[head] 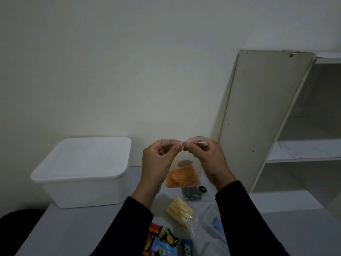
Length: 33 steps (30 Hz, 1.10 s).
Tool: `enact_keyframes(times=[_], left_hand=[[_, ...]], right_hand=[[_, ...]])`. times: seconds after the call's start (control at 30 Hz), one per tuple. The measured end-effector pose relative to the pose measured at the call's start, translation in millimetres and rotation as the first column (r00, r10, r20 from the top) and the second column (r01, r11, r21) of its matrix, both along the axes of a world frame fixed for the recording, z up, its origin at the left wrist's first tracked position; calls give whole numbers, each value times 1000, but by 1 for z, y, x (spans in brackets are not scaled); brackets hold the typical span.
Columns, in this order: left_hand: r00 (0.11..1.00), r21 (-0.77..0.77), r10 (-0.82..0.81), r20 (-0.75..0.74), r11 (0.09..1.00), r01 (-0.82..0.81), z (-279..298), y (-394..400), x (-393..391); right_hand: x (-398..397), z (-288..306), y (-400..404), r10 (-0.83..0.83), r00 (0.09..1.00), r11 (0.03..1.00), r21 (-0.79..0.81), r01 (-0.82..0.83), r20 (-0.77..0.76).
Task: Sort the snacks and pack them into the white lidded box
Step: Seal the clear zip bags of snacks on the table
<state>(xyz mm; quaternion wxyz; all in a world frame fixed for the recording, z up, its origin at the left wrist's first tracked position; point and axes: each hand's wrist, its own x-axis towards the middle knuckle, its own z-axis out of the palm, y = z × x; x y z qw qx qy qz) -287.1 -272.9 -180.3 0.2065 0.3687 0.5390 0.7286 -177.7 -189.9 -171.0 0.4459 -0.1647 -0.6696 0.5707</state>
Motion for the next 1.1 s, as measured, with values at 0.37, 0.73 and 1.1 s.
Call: enact_keyframes(times=[0.37, 0.73, 1.1], left_hand=[[993, -25, 103, -53, 994, -104, -4, 6, 1], [998, -106, 11, 70, 994, -4, -2, 9, -1], [996, -98, 70, -48, 992, -74, -5, 6, -4]], right_hand=[[-6, -6, 2, -24, 997, 998, 52, 20, 75], [-8, -10, 7, -26, 998, 998, 52, 23, 48], [-6, -11, 11, -213, 970, 891, 430, 143, 117]])
